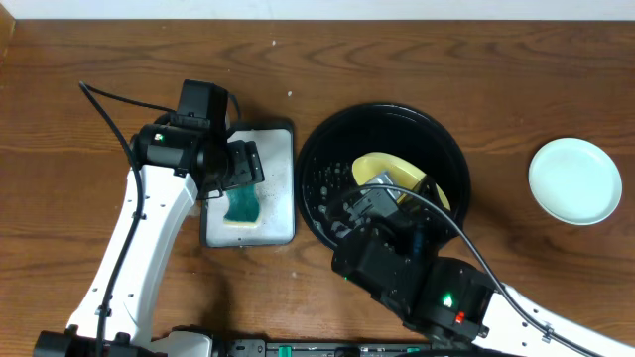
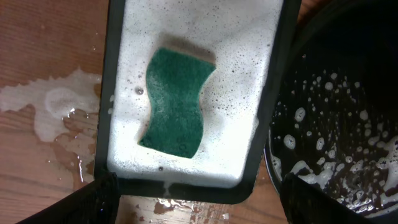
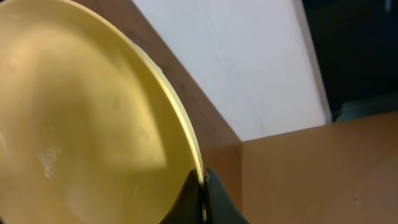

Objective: Clean dirty plates on tray and stack at the side
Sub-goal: 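Lift and tilt the yellow plate upright with right gripper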

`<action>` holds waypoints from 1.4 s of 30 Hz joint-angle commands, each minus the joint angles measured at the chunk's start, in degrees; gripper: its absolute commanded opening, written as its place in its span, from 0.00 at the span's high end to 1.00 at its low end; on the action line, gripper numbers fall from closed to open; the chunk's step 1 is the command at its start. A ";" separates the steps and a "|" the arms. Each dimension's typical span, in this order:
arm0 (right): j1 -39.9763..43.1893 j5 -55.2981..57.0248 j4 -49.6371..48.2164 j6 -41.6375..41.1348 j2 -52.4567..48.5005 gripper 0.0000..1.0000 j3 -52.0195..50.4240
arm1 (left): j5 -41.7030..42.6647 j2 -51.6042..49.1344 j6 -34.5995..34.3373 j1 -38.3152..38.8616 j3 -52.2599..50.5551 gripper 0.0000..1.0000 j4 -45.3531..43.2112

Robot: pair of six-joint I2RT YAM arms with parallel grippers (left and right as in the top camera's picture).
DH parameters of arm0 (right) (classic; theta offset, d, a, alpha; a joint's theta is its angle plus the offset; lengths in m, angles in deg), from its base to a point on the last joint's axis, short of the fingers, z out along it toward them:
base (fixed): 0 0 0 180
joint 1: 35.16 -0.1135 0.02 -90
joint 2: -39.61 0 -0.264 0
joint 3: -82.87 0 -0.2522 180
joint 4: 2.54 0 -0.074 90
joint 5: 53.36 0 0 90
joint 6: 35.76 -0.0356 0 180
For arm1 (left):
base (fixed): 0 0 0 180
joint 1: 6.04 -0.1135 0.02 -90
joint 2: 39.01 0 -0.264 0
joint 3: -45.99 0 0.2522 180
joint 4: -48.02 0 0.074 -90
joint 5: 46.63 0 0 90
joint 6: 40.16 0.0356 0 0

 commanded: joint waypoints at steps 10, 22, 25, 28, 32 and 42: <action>-3.65 8.07 0.02 1.53 0.02 0.99 0.15 | -0.26 0.17 0.57 -0.15 0.44 0.17 0.33; -3.65 8.07 0.04 1.55 0.02 0.99 0.15 | -0.26 0.17 0.57 -0.15 0.44 0.17 0.33; -3.65 8.07 0.07 1.55 0.02 0.99 0.15 | -0.26 0.17 0.57 -0.15 0.44 0.17 0.33; -3.65 8.07 0.07 1.55 0.04 0.99 0.15 | -0.26 0.17 0.57 -0.15 0.44 0.17 0.33; -3.65 8.07 0.04 1.55 0.04 0.99 0.15 | -0.26 0.17 0.57 -0.15 0.44 0.17 0.33; -3.65 8.07 0.04 1.55 0.04 0.99 0.15 | -0.26 0.17 0.57 -0.15 0.44 0.17 0.33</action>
